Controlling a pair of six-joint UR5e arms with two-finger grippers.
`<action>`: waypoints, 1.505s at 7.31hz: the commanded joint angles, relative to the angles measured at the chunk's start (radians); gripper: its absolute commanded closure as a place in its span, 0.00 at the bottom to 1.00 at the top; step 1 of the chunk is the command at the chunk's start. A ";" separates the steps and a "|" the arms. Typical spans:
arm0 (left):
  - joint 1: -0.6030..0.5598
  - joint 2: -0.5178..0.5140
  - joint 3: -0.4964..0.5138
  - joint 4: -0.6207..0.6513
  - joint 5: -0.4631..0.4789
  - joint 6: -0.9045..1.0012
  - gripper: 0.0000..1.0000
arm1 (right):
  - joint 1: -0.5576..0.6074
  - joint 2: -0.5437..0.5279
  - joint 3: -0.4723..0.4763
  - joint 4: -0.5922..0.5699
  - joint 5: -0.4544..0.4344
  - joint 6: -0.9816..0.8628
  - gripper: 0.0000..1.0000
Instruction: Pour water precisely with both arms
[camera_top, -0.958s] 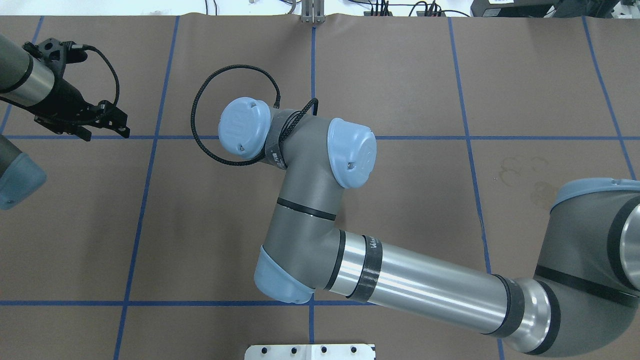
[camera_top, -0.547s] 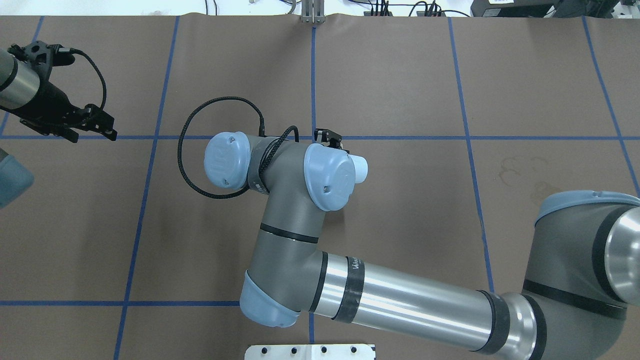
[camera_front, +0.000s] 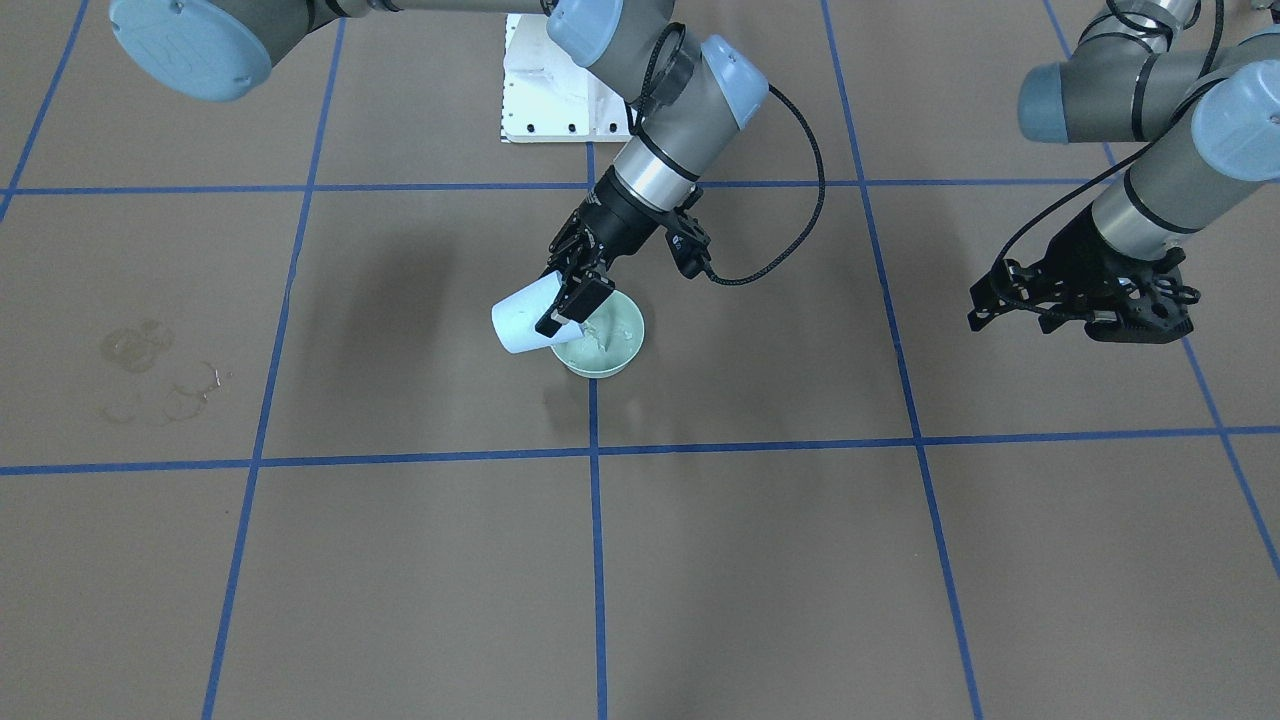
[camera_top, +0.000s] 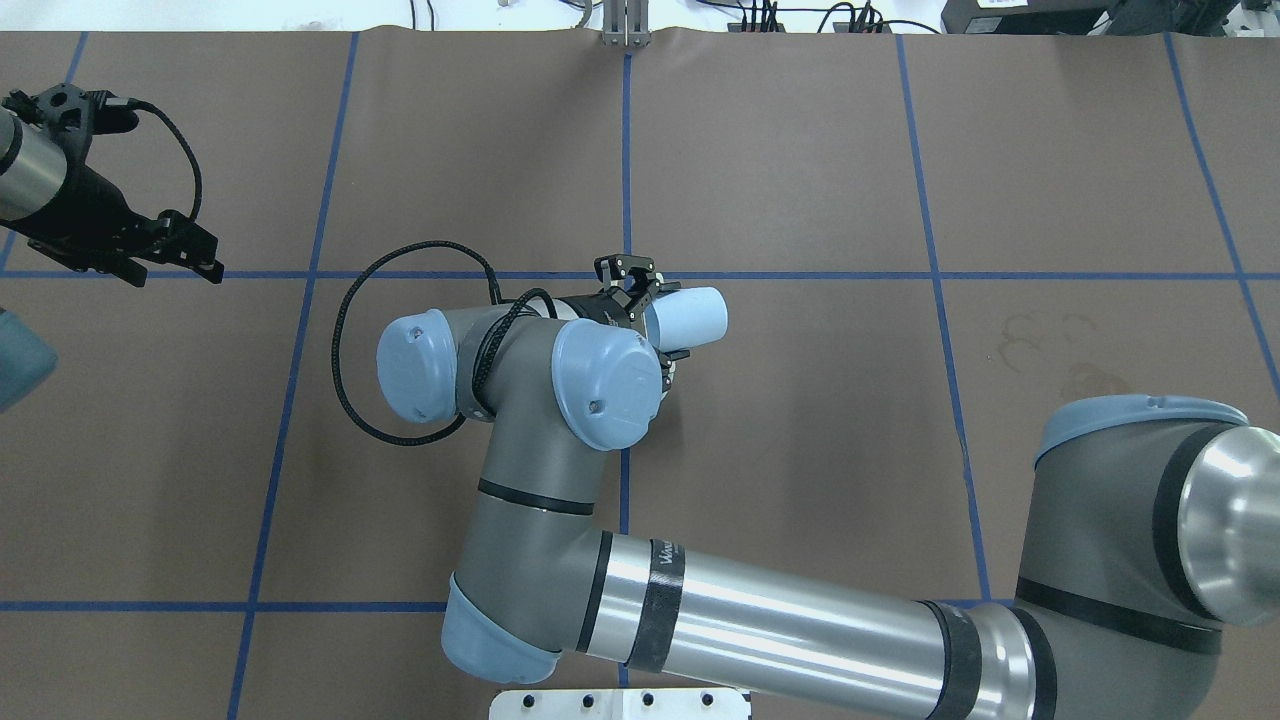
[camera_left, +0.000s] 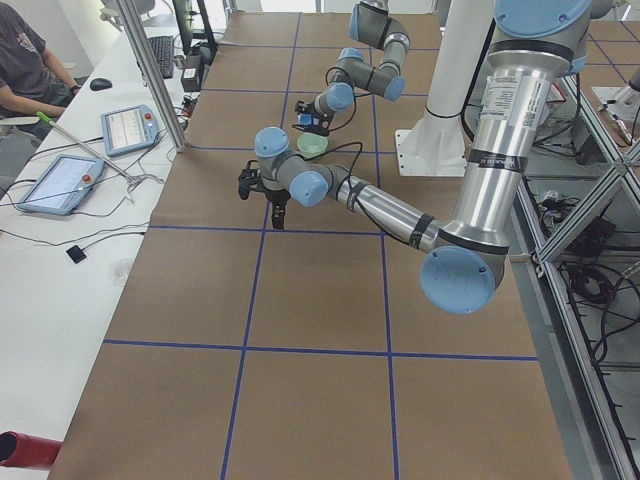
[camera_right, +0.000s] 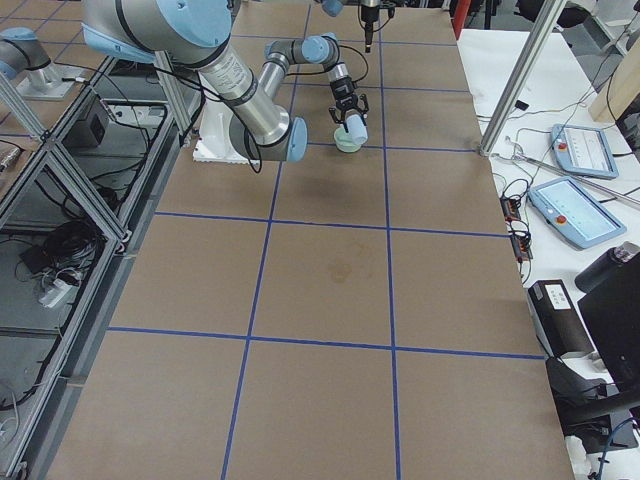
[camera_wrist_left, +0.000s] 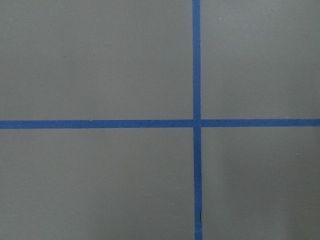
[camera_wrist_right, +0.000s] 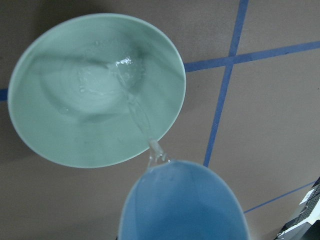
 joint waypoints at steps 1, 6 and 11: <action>0.000 0.009 0.000 -0.003 0.000 0.002 0.08 | -0.008 0.002 -0.009 -0.005 -0.058 -0.077 1.00; 0.000 0.021 0.000 -0.003 0.000 0.005 0.08 | -0.020 0.041 -0.060 -0.062 -0.127 -0.159 1.00; 0.000 0.027 -0.015 -0.002 -0.002 0.005 0.08 | 0.027 0.035 0.056 -0.025 0.079 0.119 1.00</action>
